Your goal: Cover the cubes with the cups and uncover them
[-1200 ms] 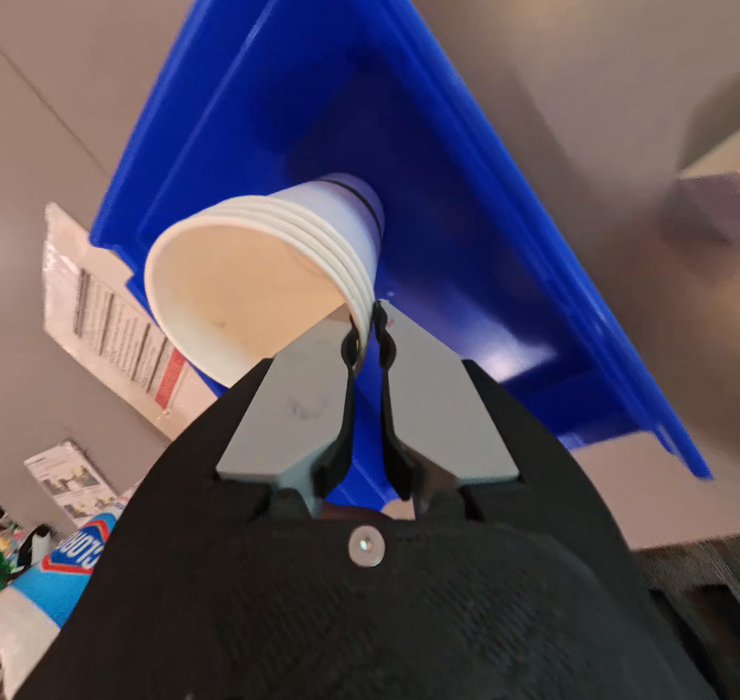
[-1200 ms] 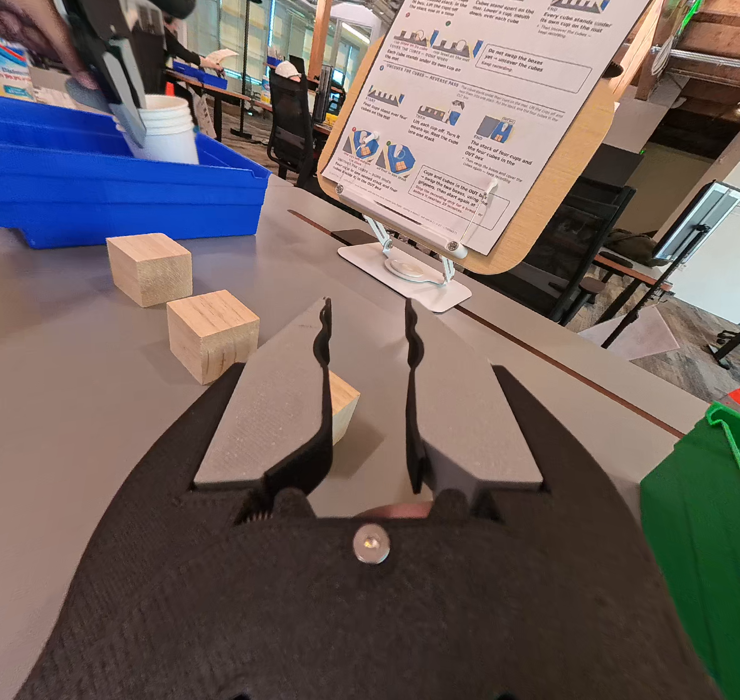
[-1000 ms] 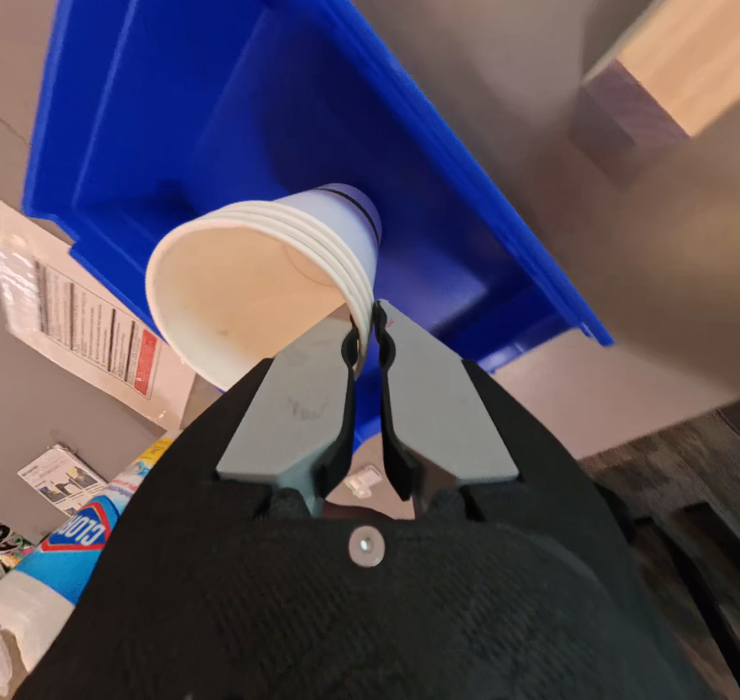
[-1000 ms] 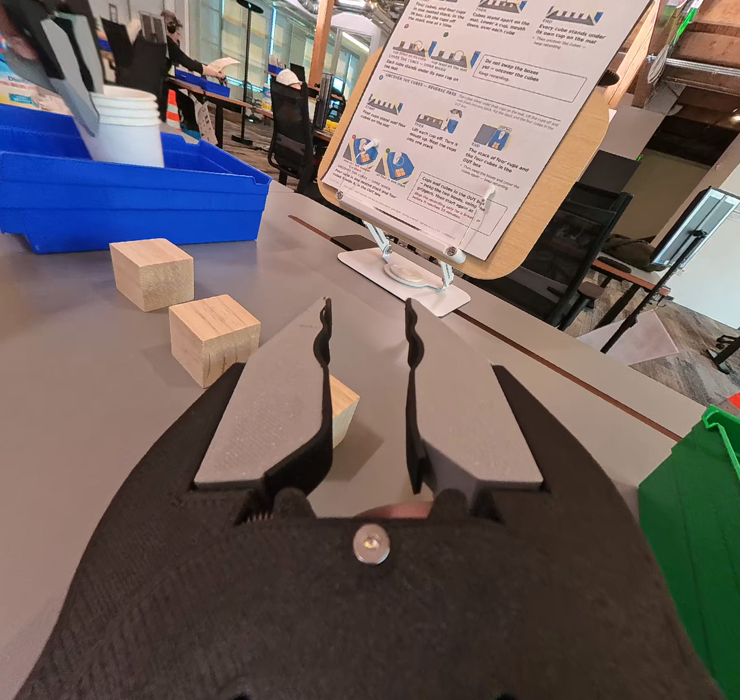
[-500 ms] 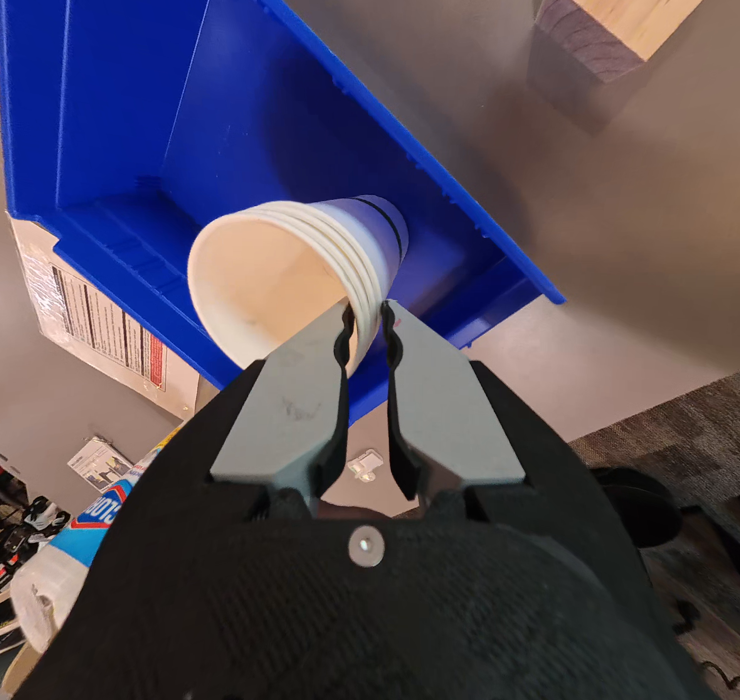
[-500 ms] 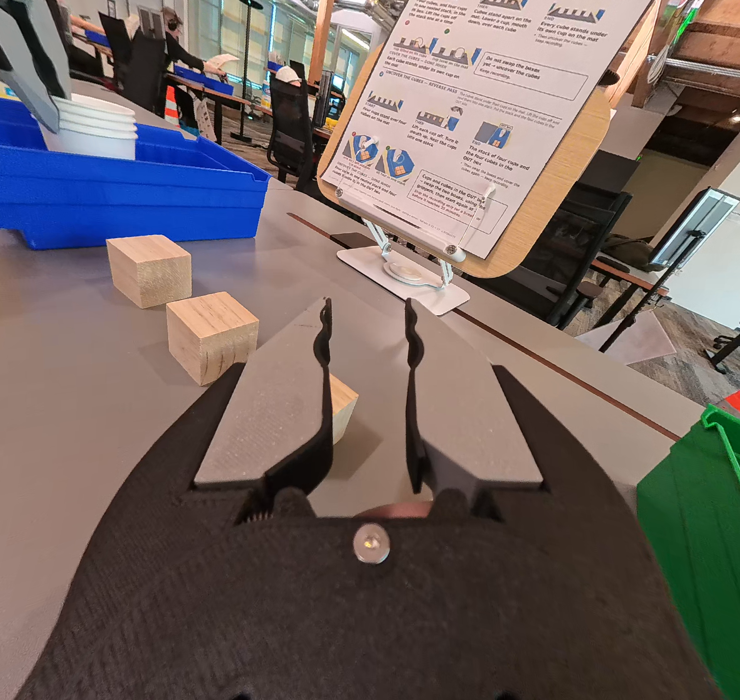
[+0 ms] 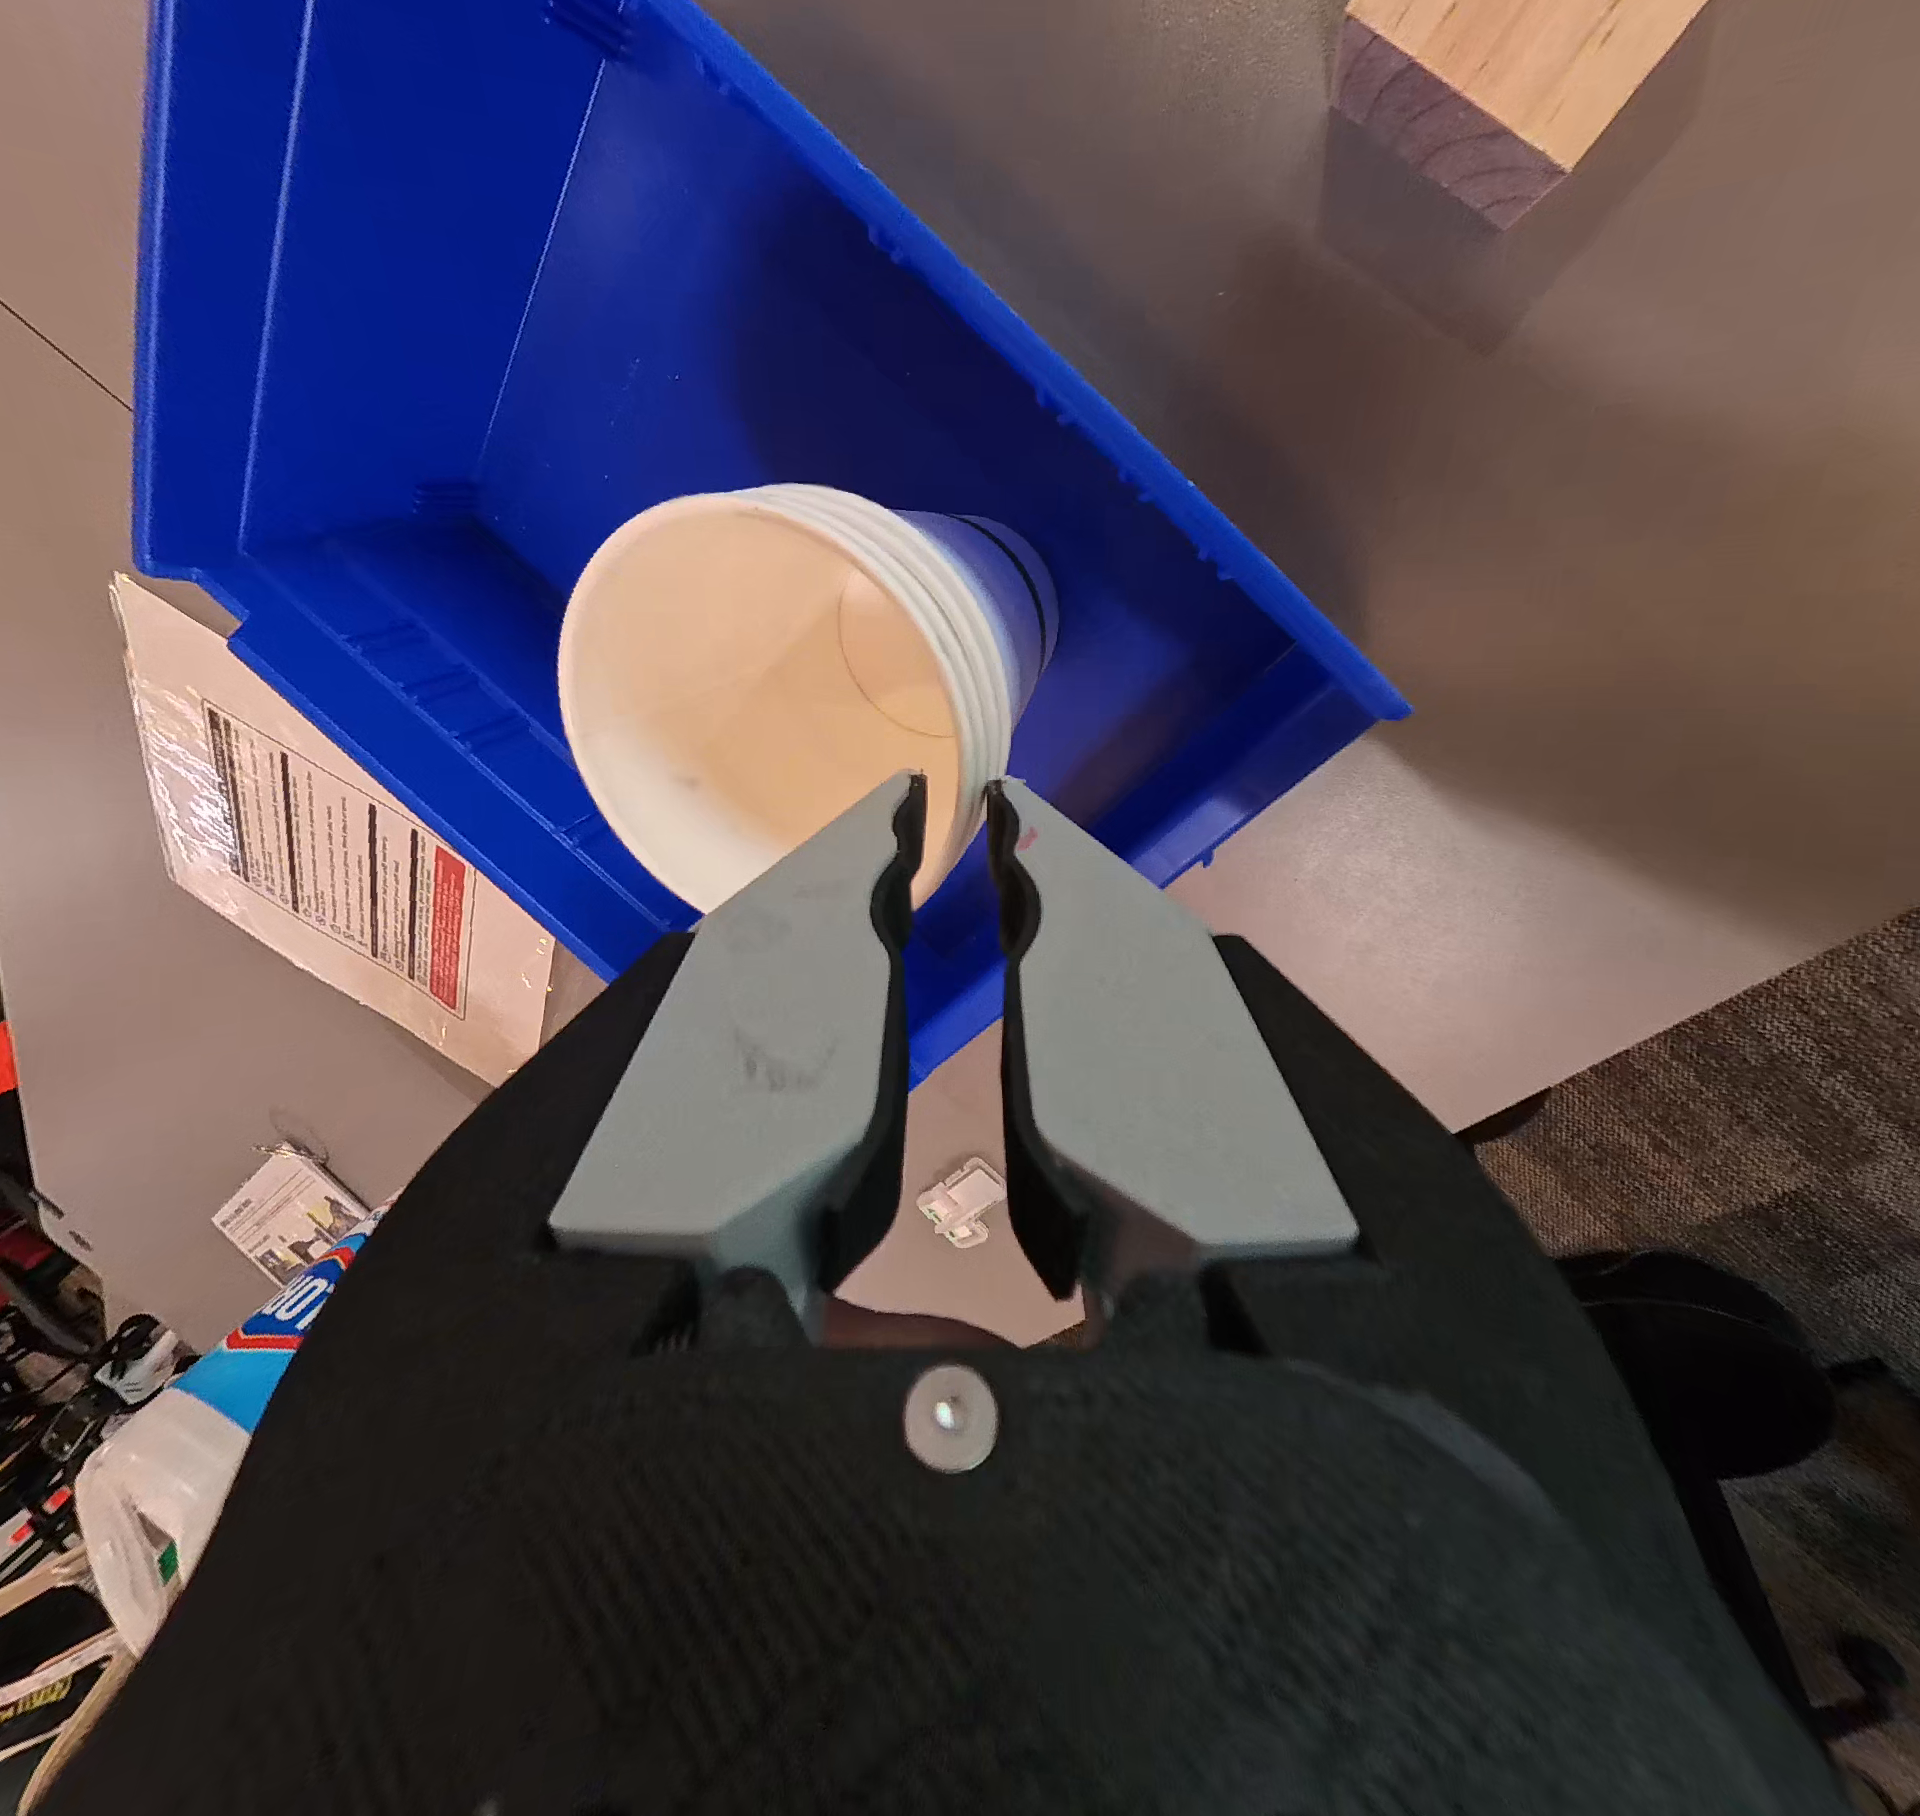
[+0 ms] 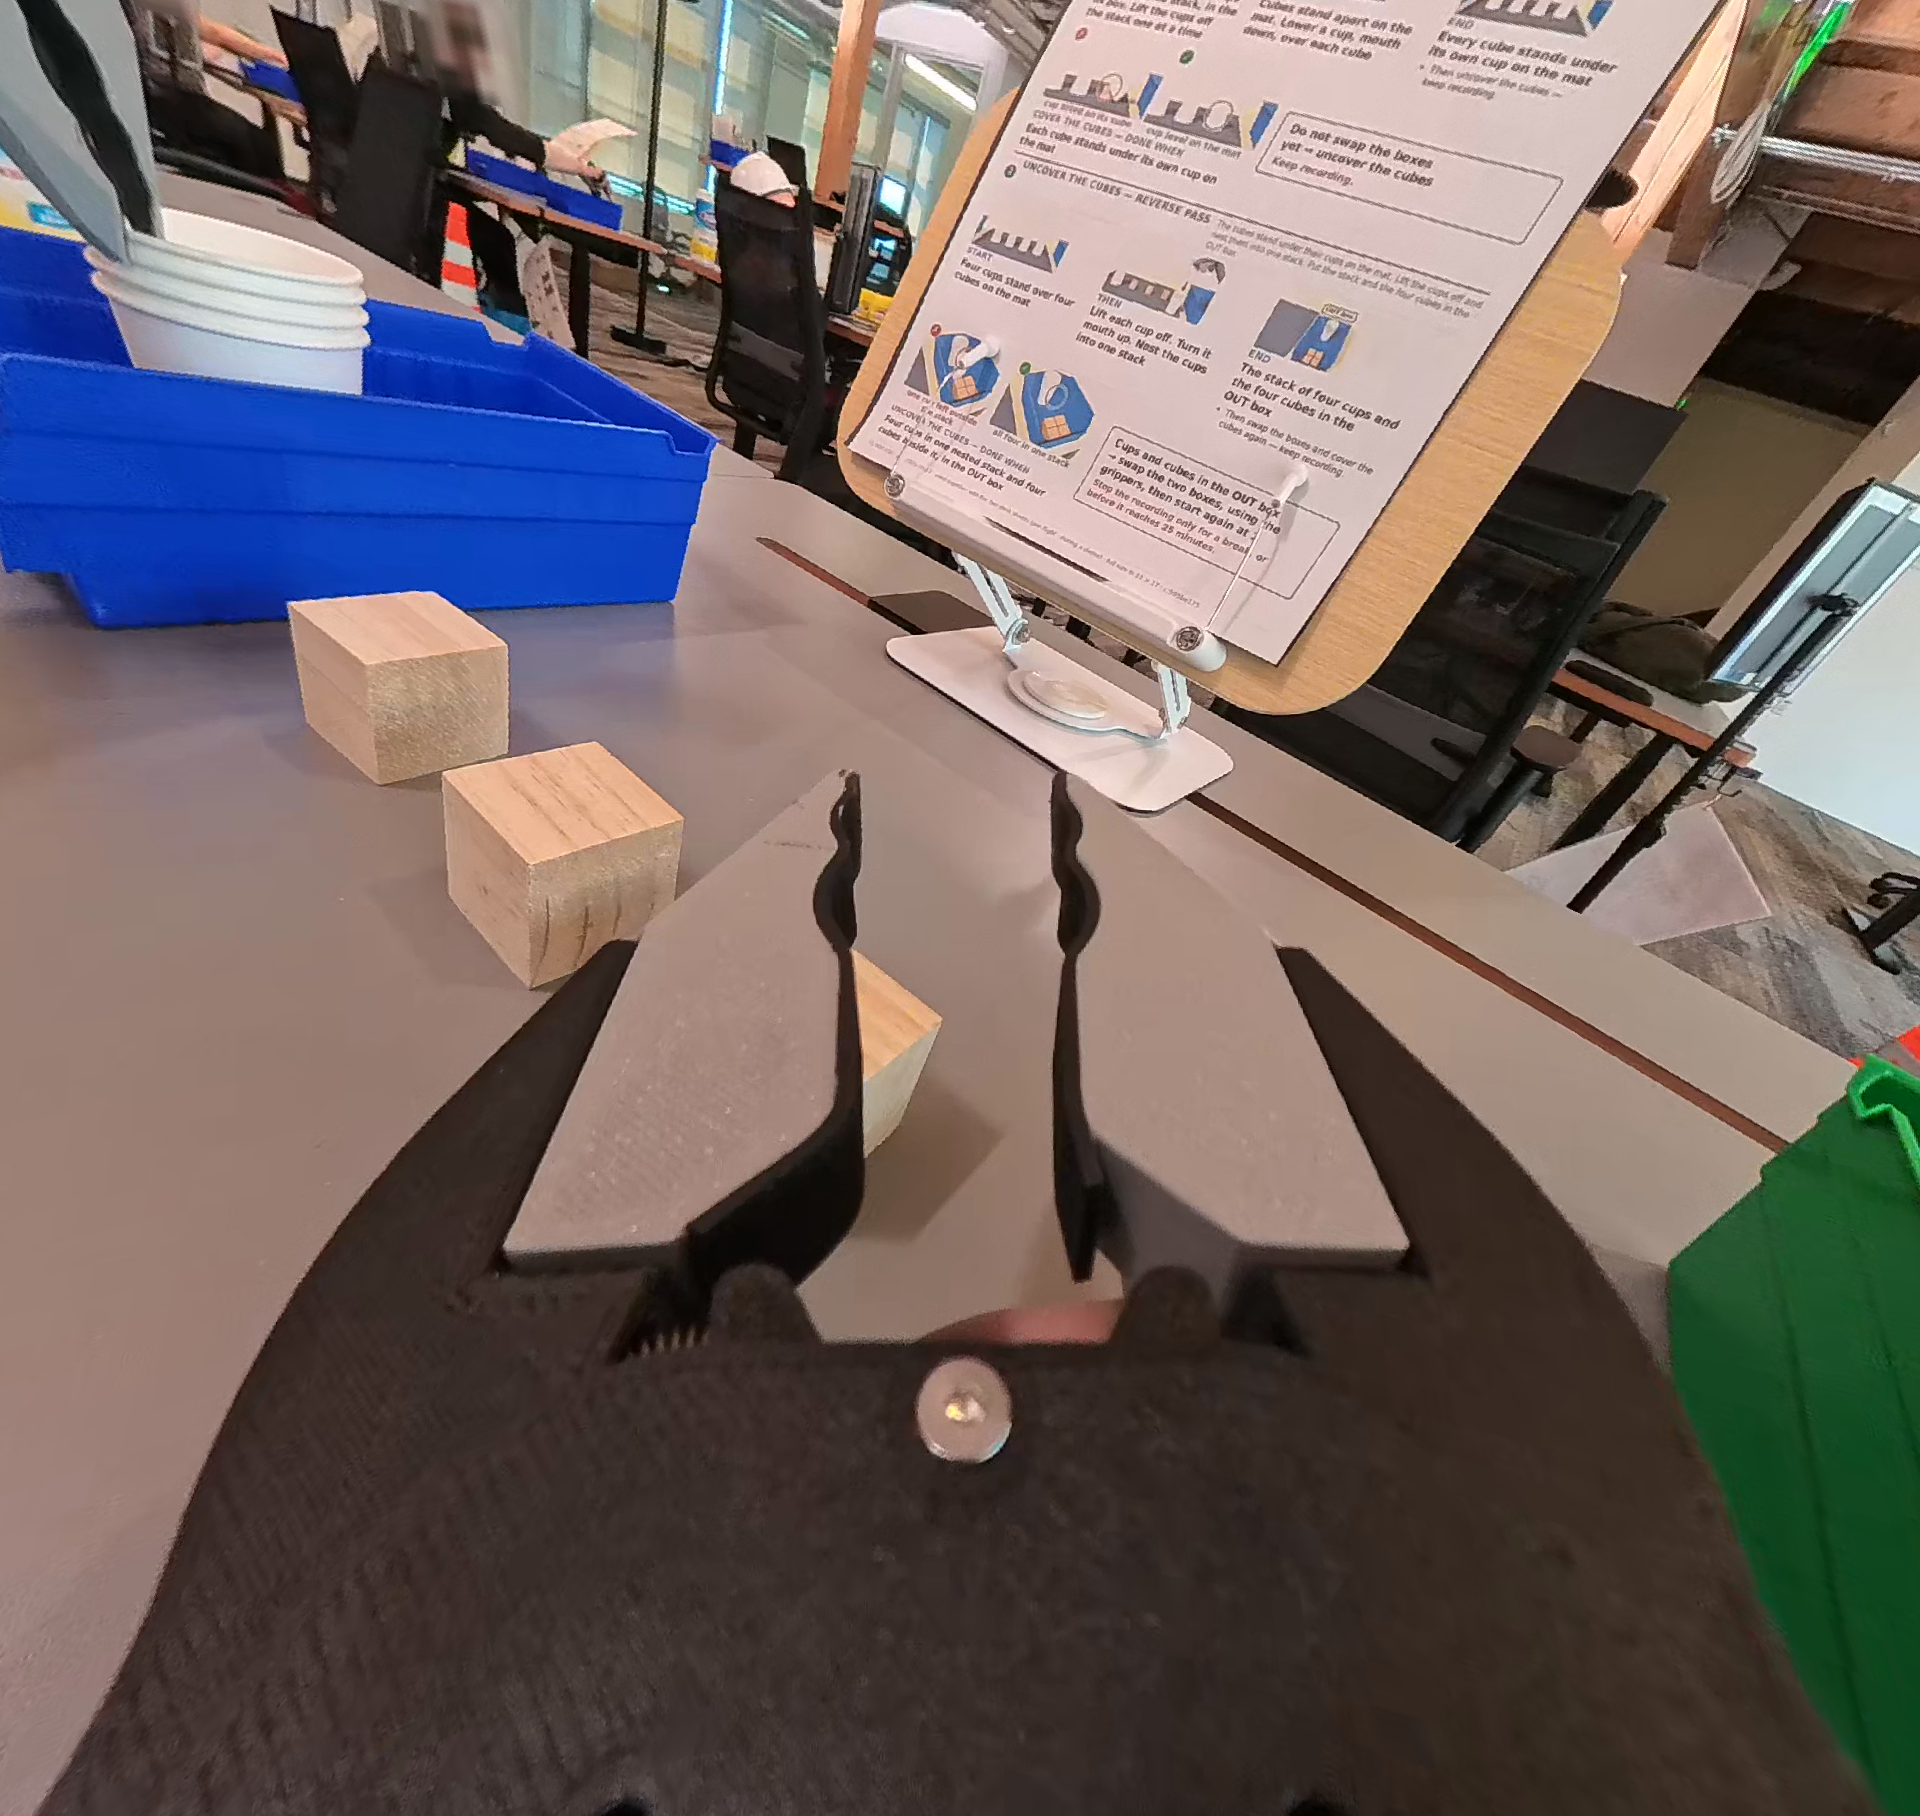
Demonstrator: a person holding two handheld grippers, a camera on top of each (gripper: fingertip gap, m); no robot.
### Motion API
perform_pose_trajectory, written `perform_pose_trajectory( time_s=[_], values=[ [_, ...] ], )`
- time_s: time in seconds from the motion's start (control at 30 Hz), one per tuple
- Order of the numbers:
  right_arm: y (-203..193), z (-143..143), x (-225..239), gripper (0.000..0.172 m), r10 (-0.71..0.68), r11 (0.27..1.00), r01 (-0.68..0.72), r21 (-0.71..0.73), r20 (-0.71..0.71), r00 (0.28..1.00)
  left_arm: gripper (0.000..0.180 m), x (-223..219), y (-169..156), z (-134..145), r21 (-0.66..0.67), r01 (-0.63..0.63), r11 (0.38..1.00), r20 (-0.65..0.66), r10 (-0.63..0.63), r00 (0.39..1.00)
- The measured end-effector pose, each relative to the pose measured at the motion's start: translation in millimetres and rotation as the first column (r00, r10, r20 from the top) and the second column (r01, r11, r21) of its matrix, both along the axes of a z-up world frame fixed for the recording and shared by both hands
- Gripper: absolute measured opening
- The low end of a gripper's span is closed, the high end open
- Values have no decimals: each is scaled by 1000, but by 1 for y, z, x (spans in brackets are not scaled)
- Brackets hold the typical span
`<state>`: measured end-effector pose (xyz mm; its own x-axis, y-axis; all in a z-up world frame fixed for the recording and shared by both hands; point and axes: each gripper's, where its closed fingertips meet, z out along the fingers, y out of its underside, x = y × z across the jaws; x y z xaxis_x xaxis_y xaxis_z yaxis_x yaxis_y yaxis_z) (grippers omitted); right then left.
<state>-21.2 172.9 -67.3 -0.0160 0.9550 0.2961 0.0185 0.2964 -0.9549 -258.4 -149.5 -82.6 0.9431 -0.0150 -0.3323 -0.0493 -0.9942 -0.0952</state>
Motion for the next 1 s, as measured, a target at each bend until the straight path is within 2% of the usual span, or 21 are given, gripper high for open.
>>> perform_pose_trajectory(
  time_s=[1.0],
  values=[
    [-3, -2, 0, 33, 9, 1000, -9, 6, 10, 1000, 2, 7, 1, 4, 36, 28, 999, 28, -29, 999]
  ],
)
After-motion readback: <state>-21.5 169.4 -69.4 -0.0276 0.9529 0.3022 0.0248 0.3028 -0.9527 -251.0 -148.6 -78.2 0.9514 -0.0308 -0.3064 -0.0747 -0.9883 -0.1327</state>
